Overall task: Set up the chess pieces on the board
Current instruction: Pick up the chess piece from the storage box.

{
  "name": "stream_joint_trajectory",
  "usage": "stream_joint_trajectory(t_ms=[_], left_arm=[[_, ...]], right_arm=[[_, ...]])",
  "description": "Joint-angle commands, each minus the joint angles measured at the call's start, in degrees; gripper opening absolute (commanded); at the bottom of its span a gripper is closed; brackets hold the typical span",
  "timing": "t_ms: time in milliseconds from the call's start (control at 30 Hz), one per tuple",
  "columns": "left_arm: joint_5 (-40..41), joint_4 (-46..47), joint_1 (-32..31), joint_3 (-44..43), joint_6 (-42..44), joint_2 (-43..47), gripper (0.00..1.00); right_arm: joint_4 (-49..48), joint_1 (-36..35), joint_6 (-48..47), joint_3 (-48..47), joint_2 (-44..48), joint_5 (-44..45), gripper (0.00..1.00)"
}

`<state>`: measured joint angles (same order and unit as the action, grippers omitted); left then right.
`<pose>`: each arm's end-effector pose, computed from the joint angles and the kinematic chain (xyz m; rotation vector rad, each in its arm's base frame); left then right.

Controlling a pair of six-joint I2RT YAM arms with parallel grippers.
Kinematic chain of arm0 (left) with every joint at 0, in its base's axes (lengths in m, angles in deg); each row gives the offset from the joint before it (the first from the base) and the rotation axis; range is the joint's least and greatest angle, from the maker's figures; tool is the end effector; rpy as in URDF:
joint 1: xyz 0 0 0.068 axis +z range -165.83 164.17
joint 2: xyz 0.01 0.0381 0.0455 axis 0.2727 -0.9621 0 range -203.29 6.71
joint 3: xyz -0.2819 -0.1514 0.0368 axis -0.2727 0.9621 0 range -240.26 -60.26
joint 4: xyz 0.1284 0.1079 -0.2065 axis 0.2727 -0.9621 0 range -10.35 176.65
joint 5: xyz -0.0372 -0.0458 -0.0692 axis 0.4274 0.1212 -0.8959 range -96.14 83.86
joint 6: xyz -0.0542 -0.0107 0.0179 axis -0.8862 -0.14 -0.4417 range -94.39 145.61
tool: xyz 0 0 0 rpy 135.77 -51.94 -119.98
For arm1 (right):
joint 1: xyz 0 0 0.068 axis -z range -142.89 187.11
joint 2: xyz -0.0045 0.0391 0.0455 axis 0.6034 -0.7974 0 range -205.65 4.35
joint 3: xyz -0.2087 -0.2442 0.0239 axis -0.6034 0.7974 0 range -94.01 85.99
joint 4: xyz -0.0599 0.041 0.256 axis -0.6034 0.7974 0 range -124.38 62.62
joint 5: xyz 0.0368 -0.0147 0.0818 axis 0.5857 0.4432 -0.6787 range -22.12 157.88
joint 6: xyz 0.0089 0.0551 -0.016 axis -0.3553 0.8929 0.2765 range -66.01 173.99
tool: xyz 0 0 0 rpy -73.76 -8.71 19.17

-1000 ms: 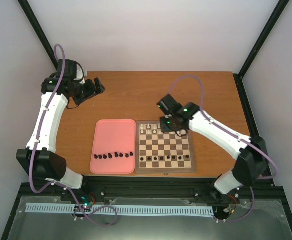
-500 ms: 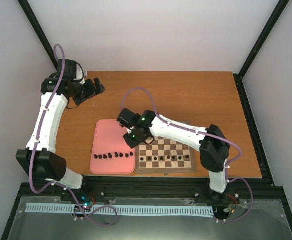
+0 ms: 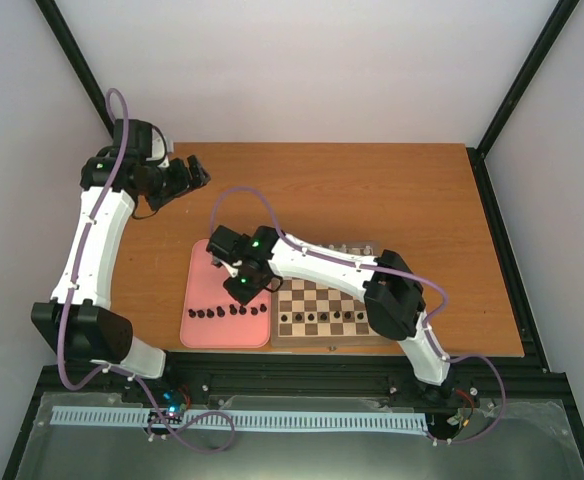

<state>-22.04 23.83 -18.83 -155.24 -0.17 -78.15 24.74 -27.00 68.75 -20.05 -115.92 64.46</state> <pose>0.2954 -0.0269 0.4392 -0.3816 2.4973 -0.5532 0.2024 0.4228 0.2713 -1.2374 2.6621 0.3408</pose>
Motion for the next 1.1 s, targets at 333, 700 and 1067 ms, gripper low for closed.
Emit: stream_joint_trajectory(t_ms=[333, 700, 1067], left_arm=[[0.0, 0.8, -0.3, -0.1, 0.2, 2.4, 1.0], [-0.2, 0.9, -0.3, 0.4, 0.3, 2.2, 1.0], [0.0, 1.0, -0.3, 0.2, 0.5, 1.4, 1.0]], right_arm=[[-0.5, -1.4, -2.5, -7.5, -5.3, -3.4, 0.38], [0.3, -1.4, -2.5, -1.0, -2.2, -2.2, 0.38], [0.2, -1.4, -2.3, 1.7, -1.3, -0.9, 0.38]])
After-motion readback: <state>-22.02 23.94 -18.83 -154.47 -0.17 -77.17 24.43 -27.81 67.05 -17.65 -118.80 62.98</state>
